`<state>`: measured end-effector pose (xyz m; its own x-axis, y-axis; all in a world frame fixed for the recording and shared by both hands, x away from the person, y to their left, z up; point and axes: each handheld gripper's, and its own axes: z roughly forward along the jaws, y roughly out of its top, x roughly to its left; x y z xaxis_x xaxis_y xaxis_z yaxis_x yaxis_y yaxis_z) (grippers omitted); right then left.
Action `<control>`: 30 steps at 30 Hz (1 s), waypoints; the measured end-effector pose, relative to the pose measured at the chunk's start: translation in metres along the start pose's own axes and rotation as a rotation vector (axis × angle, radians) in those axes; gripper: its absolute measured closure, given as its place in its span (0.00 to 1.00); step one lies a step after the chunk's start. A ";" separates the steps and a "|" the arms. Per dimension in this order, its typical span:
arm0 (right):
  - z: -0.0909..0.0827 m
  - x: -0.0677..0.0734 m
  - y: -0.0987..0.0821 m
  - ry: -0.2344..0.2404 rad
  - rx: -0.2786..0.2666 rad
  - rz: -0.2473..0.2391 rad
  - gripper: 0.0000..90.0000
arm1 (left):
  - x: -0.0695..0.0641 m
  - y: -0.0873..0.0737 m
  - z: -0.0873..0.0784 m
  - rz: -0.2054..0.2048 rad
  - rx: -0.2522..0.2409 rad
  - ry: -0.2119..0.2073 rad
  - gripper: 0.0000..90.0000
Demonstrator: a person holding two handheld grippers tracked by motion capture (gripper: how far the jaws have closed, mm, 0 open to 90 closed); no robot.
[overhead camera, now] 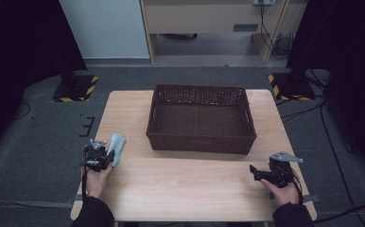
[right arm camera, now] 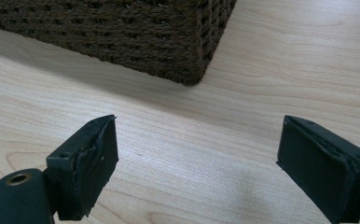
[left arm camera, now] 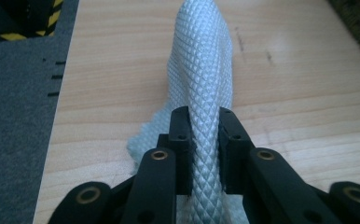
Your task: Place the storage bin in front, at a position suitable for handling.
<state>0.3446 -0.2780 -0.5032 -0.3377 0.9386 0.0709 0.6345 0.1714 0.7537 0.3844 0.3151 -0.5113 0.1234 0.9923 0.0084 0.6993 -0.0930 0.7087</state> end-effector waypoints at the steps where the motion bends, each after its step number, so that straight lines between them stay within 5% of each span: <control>1: 0.000 0.000 0.000 0.001 0.001 0.000 0.14 | 0.000 0.000 0.002 -0.001 -0.002 -0.004 0.84; 8: -0.003 0.000 0.002 0.017 -0.019 -0.005 0.15 | -0.005 -0.001 0.005 0.044 -0.008 -0.025 0.64; 15: -0.015 -0.001 0.014 0.034 -0.115 0.013 0.18 | -0.011 0.002 -0.016 0.054 -0.104 -0.040 0.45; 21: -0.026 0.000 0.030 0.041 -0.202 0.018 0.26 | -0.020 0.010 -0.033 0.051 -0.179 -0.086 0.40; 30: -0.026 -0.003 0.061 0.020 -0.252 0.011 0.31 | -0.035 0.034 -0.045 0.063 -0.253 -0.155 0.36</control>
<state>0.3660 -0.2785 -0.4408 -0.3474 0.9333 0.0909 0.4454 0.0790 0.8918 0.3724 0.2812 -0.4561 0.2801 0.9593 -0.0362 0.4919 -0.1110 0.8636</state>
